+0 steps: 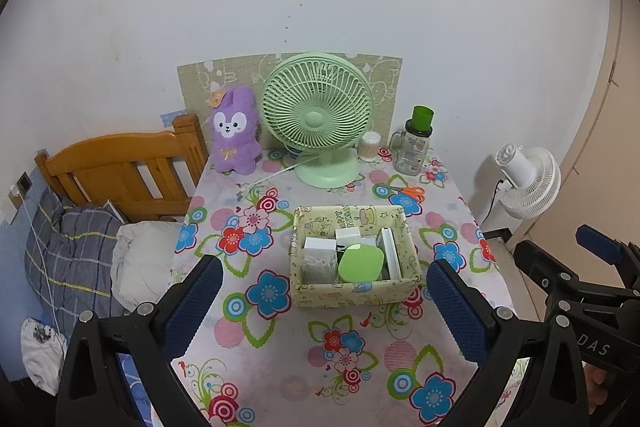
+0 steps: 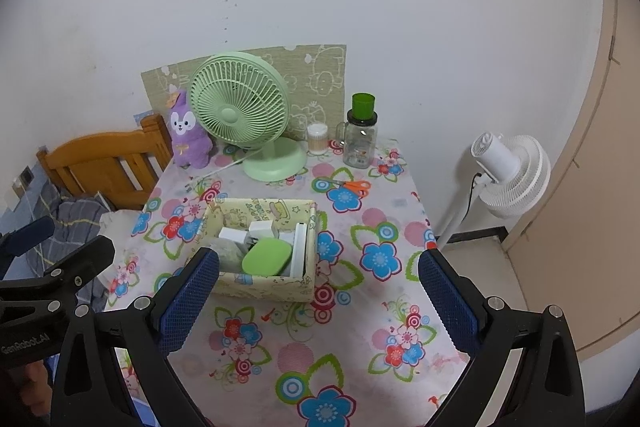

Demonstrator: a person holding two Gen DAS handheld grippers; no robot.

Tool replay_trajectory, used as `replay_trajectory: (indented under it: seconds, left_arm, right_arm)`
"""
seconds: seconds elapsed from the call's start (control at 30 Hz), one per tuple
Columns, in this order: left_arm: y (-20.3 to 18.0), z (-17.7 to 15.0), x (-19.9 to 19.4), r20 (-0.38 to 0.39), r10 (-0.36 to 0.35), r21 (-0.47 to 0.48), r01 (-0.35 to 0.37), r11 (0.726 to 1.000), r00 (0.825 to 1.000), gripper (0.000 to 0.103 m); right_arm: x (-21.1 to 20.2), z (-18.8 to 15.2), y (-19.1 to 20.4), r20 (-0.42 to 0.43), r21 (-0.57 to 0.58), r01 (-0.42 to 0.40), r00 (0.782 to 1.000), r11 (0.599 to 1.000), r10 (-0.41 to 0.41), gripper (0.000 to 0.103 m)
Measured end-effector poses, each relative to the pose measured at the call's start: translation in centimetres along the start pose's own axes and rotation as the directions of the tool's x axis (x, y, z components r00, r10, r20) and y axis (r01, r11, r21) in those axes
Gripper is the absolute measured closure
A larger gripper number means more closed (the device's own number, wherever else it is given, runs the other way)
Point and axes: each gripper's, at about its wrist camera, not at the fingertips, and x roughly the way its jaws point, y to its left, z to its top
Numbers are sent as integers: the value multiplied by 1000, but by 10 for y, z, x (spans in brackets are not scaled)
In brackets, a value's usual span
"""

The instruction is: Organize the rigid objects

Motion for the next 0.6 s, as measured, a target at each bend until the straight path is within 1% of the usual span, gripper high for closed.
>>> replay_trajectory:
  seconds: [0.23, 0.6]
  left_arm:
    - [-5, -2, 0, -2, -7, 20, 7, 1000, 1000, 0]
    - [-2, -5, 2, -10, -3, 13, 3, 1000, 1000, 0]
  right_arm:
    - [-1, -1, -1, 2, 5, 2, 1000, 1000, -2, 2]
    - [-3, -2, 1, -8, 4, 4, 1000, 1000, -4, 2]
